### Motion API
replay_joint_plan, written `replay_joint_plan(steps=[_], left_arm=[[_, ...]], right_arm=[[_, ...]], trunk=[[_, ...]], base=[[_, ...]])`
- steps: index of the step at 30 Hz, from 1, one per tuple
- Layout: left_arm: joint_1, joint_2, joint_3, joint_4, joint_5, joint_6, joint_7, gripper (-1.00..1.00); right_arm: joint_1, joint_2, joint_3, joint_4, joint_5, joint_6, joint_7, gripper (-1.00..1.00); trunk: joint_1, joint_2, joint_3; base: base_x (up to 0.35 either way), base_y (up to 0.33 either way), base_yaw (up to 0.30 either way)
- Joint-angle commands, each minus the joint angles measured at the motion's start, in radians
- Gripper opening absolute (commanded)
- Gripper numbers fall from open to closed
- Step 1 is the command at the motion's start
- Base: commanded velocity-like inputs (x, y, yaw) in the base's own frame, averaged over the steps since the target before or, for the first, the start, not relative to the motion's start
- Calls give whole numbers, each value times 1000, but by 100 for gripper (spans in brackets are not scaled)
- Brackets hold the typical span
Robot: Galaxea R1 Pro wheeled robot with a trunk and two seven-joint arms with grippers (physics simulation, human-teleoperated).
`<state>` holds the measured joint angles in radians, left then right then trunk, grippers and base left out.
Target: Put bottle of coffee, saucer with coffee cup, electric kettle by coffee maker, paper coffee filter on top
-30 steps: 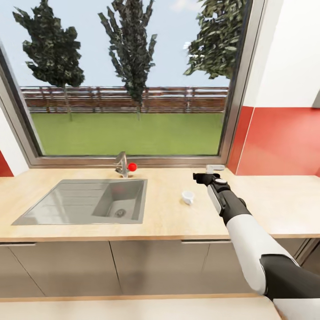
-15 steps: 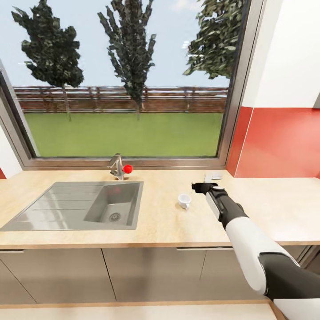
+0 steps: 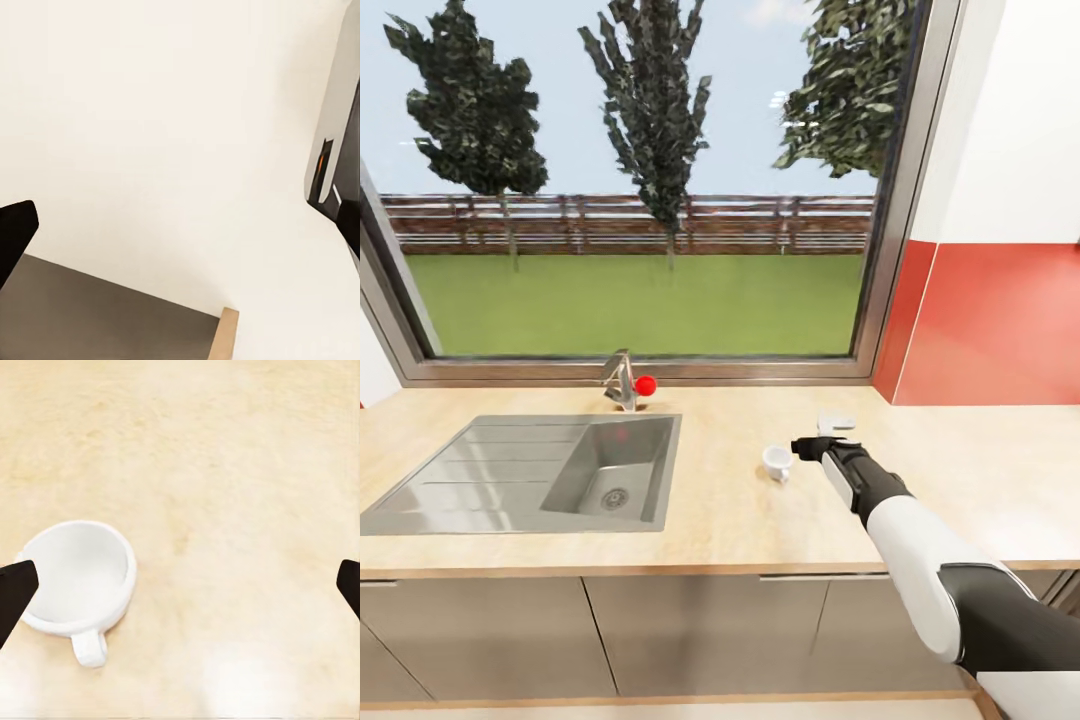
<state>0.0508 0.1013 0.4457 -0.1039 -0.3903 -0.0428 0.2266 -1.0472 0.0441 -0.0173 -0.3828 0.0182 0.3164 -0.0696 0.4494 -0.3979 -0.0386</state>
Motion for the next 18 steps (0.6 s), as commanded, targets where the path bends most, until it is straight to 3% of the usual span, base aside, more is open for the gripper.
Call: replay_joint_plan(steps=[1, 10, 18], left_arm=[[0, -1, 8, 0, -10, -3, 1, 100], [0, 0, 8, 7, -10, -2, -9, 100], [0, 0, 8, 35, -10, 1, -10, 100]], right_arm=[[-1, 1, -1, 3, 2, 5, -2, 100], [-1, 0, -1, 32, 3, 4, -4, 100], [-1, 2, -1, 52, 3, 4, -4, 100]], trunk=[[1, -2, -2], [1, -2, -2], [1, -2, -2]], base=[[6, 0, 0], [214, 0, 0], [68, 0, 0]])
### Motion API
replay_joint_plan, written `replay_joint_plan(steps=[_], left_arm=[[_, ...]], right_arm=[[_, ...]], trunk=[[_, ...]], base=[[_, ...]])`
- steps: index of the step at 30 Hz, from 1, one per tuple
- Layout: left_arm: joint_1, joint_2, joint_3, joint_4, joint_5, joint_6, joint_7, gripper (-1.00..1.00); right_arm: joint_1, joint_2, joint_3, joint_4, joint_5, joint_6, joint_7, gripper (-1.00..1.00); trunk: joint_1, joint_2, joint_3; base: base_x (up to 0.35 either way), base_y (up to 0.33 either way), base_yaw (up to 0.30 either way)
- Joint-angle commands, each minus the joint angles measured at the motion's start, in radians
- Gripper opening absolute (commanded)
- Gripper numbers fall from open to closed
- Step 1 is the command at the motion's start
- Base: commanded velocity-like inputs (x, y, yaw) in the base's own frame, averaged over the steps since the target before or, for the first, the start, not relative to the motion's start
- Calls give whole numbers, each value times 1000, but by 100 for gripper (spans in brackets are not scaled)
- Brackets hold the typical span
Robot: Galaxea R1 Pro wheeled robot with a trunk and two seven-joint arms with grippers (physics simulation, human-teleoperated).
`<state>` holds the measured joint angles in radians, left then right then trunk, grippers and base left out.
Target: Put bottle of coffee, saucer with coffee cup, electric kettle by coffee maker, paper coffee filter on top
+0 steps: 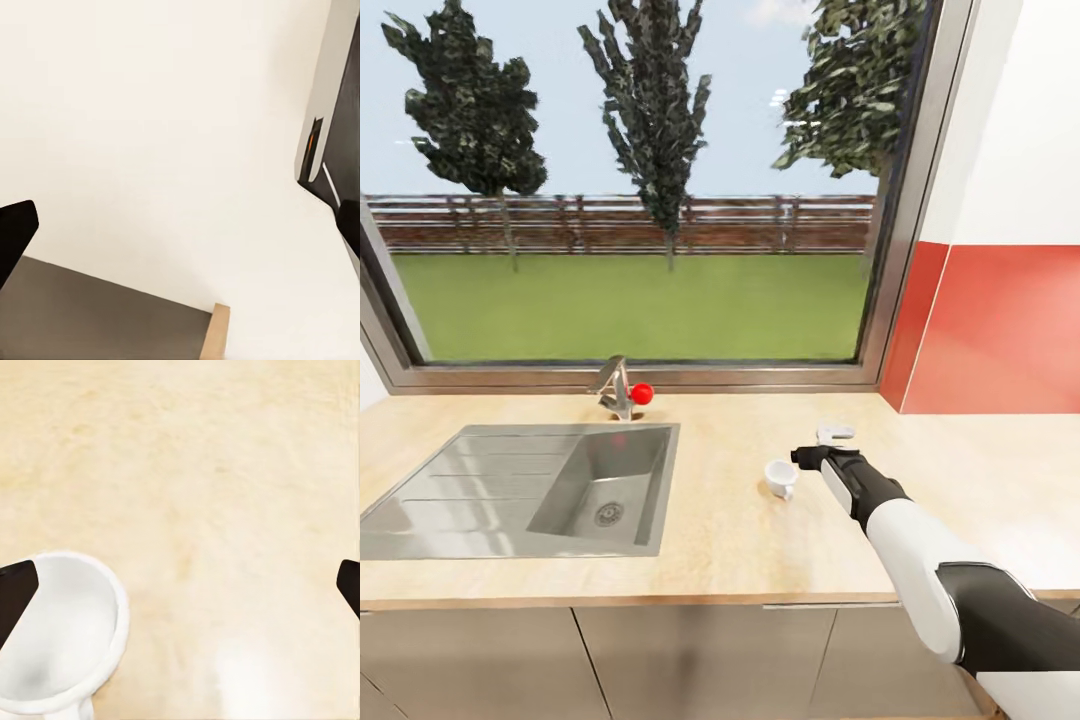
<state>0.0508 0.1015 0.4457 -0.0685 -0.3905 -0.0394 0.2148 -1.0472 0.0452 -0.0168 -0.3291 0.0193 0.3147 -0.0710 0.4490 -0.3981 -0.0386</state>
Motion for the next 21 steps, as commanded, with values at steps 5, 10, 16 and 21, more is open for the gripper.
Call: replay_joint_plan(steps=[5, 10, 16, 21], left_arm=[[0, 0, 7, 1, -10, -3, 2, 100], [0, 0, 7, 1, -10, -3, 2, 100], [0, 0, 8, 1, -10, -3, 2, 100], [0, 1, 8, 1, -10, -4, 3, 100]], right_arm=[[-1, 1, -2, 21, 1, -1, -3, 100], [0, 1, -2, 55, 1, -46, -2, 100], [1, 1, -2, 83, 1, -53, -2, 100], [1, 1, -2, 91, 2, -54, -2, 100]], trunk=[[1, -2, -2], [1, -2, -2], [1, -2, -2], [1, -2, -2]], base=[[199, 0, 0], [17, 0, 0], [1, 0, 0], [0, 0, 0]])
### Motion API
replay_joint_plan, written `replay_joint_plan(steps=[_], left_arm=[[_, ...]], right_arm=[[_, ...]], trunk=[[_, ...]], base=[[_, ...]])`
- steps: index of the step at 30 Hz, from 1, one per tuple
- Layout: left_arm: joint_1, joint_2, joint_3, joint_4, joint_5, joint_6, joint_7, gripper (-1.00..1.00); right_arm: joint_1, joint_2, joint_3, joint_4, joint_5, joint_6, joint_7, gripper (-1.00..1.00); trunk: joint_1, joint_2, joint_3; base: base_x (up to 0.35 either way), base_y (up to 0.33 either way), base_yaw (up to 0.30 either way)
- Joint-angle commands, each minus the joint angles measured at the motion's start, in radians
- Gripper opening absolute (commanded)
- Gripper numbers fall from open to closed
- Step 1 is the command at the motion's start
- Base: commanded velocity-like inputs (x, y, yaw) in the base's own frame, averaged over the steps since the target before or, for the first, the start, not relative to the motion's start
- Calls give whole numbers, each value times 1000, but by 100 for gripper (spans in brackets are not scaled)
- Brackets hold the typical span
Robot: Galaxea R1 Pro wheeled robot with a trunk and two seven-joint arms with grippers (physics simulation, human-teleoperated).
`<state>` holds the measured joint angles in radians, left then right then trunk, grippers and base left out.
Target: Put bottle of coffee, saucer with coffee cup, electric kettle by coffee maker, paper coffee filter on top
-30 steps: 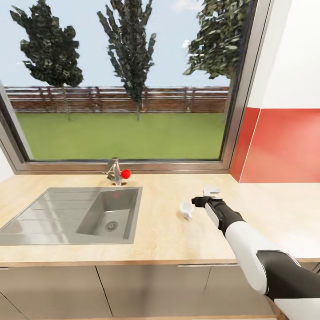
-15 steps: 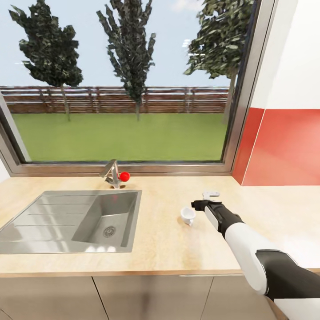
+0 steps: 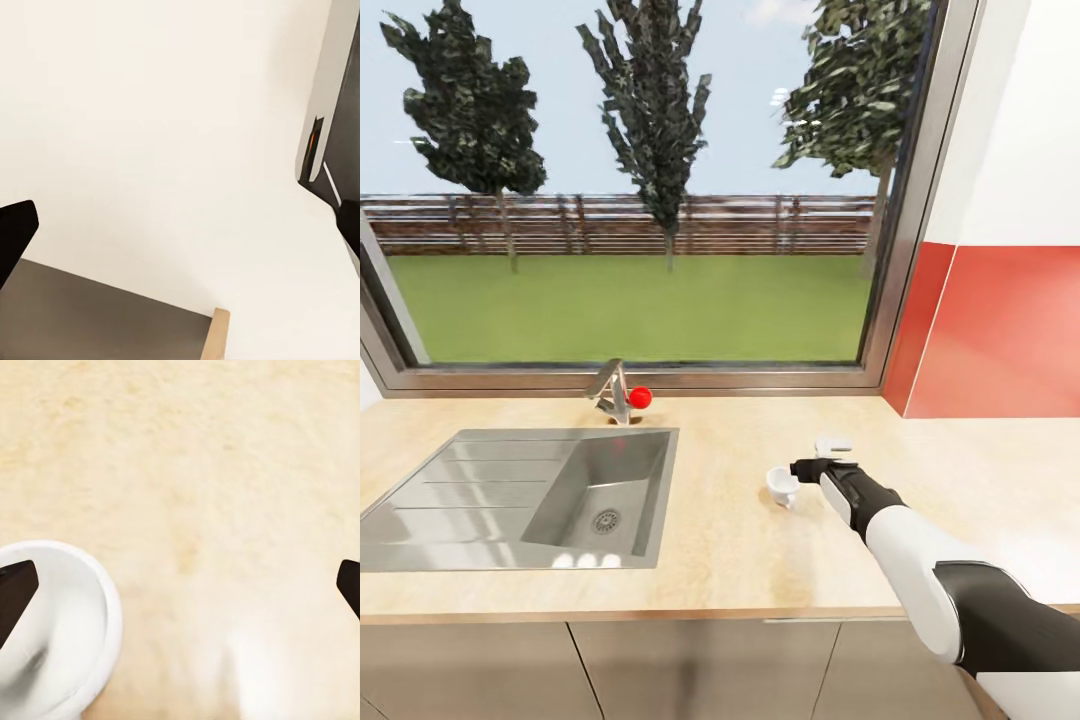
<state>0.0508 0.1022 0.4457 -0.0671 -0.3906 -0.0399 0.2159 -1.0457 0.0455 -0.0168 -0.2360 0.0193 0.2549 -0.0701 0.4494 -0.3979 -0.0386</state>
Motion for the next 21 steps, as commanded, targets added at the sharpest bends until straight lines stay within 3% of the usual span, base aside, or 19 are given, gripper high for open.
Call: replay_joint_plan(steps=[1, 8, 21], left_arm=[[0, 0, 8, 0, -10, -3, 2, 100], [0, 1, 8, 0, -10, -3, 1, 100], [0, 0, 8, 0, -10, -3, 0, 100]], right_arm=[[0, 1, -2, 6, 2, 5, -3, 100], [0, 2, -1, 53, 2, -58, -3, 100], [0, 1, -2, 61, 4, -65, -3, 100]], trunk=[[1, -2, -2], [1, -2, -2], [1, -2, -2]], base=[[0, 0, 0], [0, 2, 0], [0, 35, 0]])
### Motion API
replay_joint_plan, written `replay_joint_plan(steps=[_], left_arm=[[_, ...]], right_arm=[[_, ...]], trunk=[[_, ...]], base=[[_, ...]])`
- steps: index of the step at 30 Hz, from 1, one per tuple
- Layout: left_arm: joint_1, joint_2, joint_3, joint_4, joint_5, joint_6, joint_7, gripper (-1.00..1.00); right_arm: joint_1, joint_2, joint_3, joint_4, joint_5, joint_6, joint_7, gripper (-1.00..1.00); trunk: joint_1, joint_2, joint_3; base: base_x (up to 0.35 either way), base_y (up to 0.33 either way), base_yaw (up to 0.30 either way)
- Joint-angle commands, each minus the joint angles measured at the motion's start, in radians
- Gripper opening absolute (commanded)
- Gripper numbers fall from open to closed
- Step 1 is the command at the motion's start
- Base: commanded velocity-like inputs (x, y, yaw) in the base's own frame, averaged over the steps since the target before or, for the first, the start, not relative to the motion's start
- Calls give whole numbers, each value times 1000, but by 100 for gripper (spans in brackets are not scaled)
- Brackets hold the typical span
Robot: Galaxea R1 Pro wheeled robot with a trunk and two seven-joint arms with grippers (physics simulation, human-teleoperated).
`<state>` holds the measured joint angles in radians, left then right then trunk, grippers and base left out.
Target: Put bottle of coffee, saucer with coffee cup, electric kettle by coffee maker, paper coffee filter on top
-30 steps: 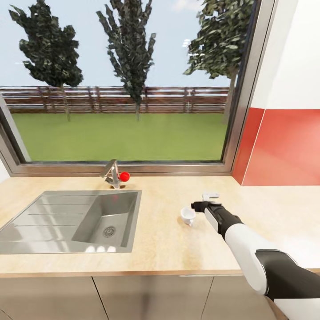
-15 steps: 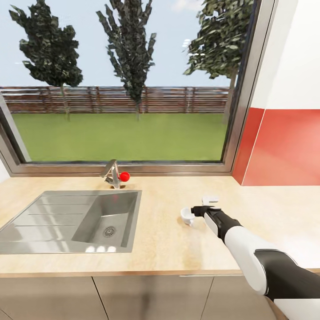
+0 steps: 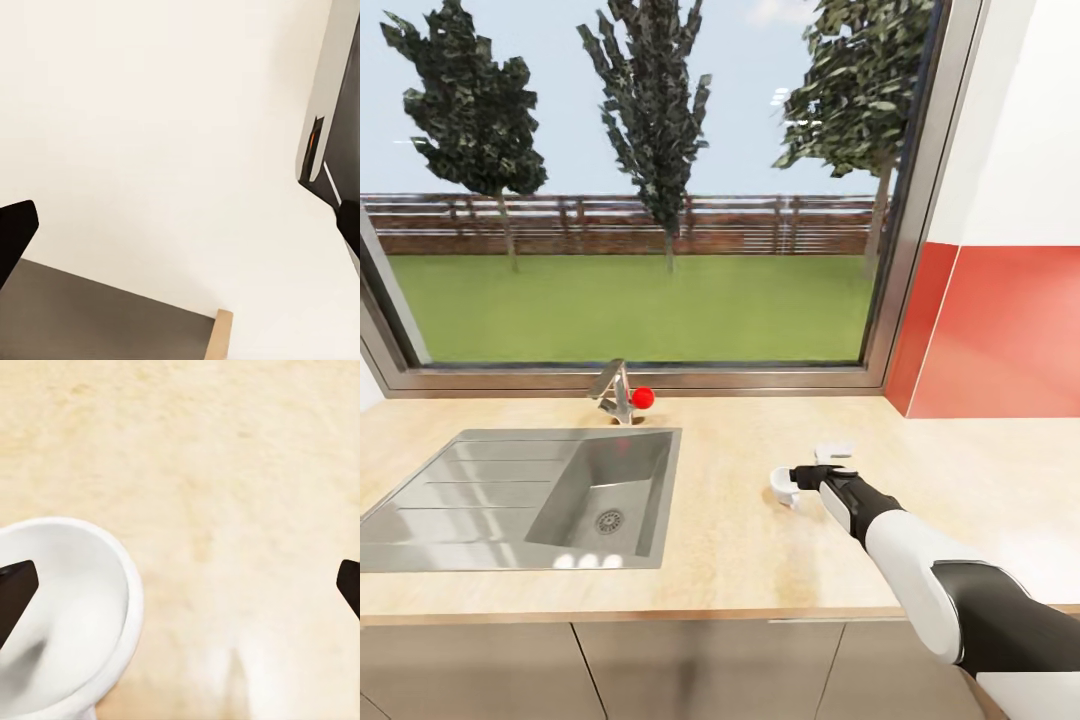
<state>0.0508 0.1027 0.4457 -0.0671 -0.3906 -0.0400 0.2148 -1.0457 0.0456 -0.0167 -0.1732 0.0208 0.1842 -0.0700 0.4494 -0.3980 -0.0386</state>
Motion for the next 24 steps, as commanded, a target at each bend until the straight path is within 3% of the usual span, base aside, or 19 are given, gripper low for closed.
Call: replay_joint_plan(steps=[1, 24], left_arm=[[0, -1, 8, 0, -10, -3, 2, 100], [1, 0, 7, 22, -10, -6, 2, 100]], right_arm=[[0, 0, -2, -2, 2, 6, -3, 100], [1, 0, -2, 20, 2, -6, -4, 100]], trunk=[[1, -2, -2], [1, -2, -2]], base=[[0, 2, 0], [22, 20, 0]])
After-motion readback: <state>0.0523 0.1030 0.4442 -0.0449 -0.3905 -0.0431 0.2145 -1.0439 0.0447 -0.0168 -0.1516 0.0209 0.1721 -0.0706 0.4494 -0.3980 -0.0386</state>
